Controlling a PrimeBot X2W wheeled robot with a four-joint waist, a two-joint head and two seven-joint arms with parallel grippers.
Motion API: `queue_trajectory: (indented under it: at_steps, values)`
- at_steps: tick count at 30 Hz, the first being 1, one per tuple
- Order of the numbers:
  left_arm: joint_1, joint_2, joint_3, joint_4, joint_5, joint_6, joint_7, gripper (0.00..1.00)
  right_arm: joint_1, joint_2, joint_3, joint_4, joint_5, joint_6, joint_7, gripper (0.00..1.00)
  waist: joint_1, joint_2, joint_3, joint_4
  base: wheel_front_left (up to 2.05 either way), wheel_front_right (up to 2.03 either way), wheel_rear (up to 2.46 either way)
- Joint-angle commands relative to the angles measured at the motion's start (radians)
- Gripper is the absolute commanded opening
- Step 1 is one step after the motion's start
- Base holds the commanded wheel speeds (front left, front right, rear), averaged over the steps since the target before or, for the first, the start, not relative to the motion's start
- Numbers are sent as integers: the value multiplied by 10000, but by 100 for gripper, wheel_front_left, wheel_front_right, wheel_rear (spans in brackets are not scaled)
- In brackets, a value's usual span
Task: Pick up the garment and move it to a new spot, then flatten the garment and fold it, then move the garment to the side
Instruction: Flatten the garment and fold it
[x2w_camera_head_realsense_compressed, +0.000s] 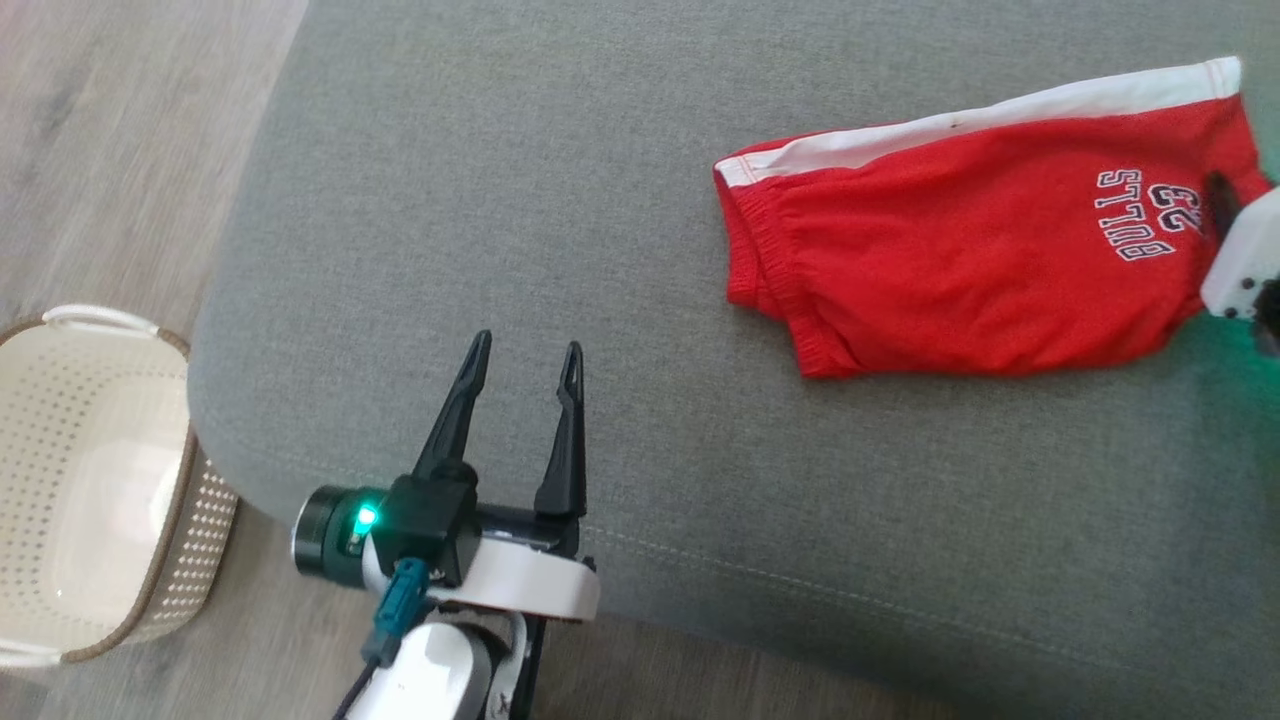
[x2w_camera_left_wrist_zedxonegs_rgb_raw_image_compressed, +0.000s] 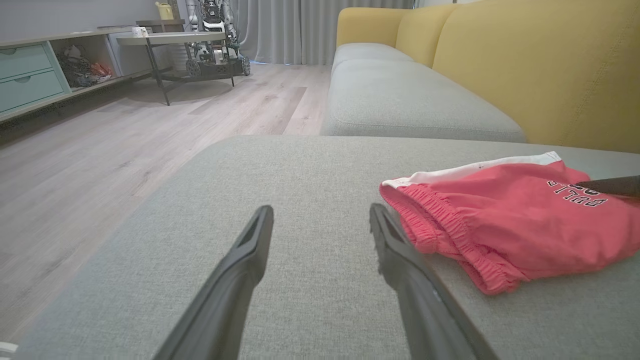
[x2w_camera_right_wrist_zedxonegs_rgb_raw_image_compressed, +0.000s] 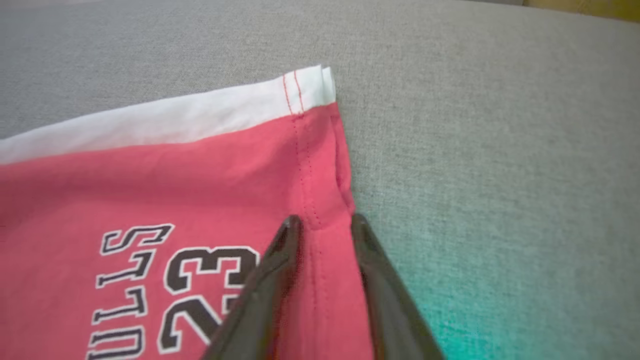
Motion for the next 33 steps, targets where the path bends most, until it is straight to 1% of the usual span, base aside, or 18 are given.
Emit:
queue_trajectory:
  at_steps: [1, 5, 9, 15, 17, 18, 22, 24, 27, 28, 33]
  values:
    - [46, -48, 372, -364, 121, 82, -122, 100, 365, 195, 56, -94, 123, -4, 204, 0, 0, 0, -42, -83, 0, 0, 0]
    - [64, -55, 435, -350, 124, 81, -122, 100, 335, 292, 98, -153, 244, -4, 226, 0, 0, 0, -131, -404, 0, 0, 0]
    - [85, -59, 463, -325, 136, 38, -122, 100, 225, 147, 168, -292, 290, -4, 61, 0, 0, 0, -289, -831, 0, 0, 0]
    - [151, -62, 528, -270, 124, -13, -122, 100, -24, -399, 413, -399, 57, -4, -193, 0, 0, 0, -644, -1441, 0, 0, 0]
    - [162, -62, 505, -262, 103, -26, -122, 100, -152, -654, 478, -389, -63, -4, -256, 0, 0, 0, -726, -1545, 0, 0, 0]
    - [162, -62, 505, -262, 103, -26, -122, 100, -152, -654, 478, -389, -63, -4, -256, 0, 0, 0, -726, -1545, 0, 0, 0]
    - [170, -63, 457, -222, 66, -11, -122, 100, -418, -1022, 647, -356, -384, -4, -362, 0, 0, 0, -846, -1642, 0, 0, 0]
    - [205, -63, 467, -186, 47, -7, -122, 100, -546, -968, 732, -371, -509, -4, -433, 0, 0, 0, -938, -1687, 0, 0, 0]
    - [258, -63, 487, -120, 11, -21, -122, 100, -714, -714, 931, -504, -667, -4, -501, 0, 0, 0, -1065, -1729, 0, 0, 0]
    - [282, -63, 474, -73, -16, -37, -122, 100, -782, -435, 1091, -632, -756, -4, -528, 0, 0, 0, -1176, -1736, 0, 0, 0]
    - [345, -64, 388, 25, -83, -75, -122, 100, -847, 336, 1555, -1077, -877, -4, -468, 0, 0, 0, -1449, -1661, 0, 0, 0]
